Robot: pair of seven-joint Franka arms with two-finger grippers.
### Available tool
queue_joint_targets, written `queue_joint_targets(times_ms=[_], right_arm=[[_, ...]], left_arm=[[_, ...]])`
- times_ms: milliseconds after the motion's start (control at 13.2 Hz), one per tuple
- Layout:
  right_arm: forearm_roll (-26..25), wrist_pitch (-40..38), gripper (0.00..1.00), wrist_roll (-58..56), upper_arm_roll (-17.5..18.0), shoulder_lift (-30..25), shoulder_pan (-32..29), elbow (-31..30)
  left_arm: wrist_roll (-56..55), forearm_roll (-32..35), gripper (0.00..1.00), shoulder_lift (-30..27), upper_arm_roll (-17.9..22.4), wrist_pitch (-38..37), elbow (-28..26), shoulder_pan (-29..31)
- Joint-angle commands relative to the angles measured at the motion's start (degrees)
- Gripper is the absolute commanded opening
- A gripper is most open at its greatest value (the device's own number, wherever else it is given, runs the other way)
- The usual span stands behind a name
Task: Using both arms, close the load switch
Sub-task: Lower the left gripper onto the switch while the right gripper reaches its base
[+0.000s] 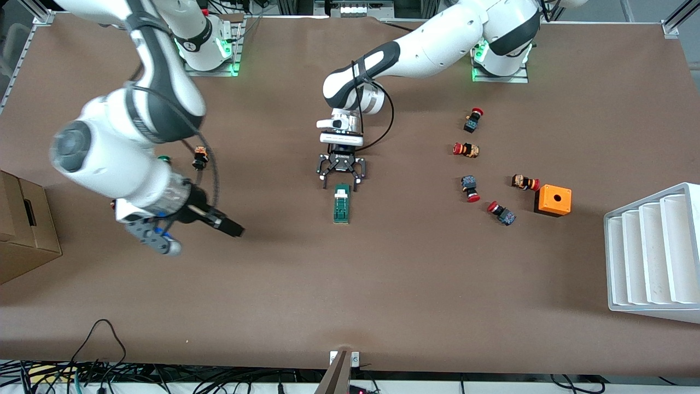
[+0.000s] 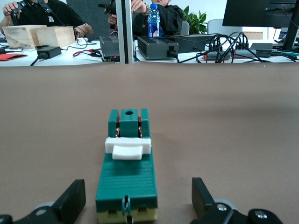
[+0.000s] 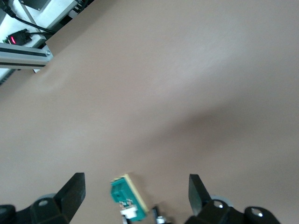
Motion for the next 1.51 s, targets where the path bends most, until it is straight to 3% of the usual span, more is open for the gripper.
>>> queue_joint_targets(times_ms=[0,378,757,984,1438], right_arm=[[1.2,3.4,0.98,9.2,-0.9,2.4,4.0,1.2],[1.0,12.1,0.96,23.2,-0.8,3.7,9.9,-2.9],[-0.9,18.6,0.81,34.4,-0.4,5.8,14.8,-7.6],[-1.9,21.5,0.65,38.8,0.5,5.7,16.0,-11.3],[-6.7,26.3,0.56,46.3,2.4,5.9,17.6,-17.0]], left_arm=[[0.7,3.1,0.95,1.9,1.3,0.4,2.5,-1.1],[0.2,3.3,0.6,2.4,1.7,0.4,2.5,-1.2],[0.1,3.5,0.58,3.0,1.8,0.2,2.4,-1.2],[-0.3,4.2,0.48,3.2,1.9,0.0,2.4,-1.2],[-0.4,4.2,0.49,3.2,2.4,-0.1,2.3,-1.2]])
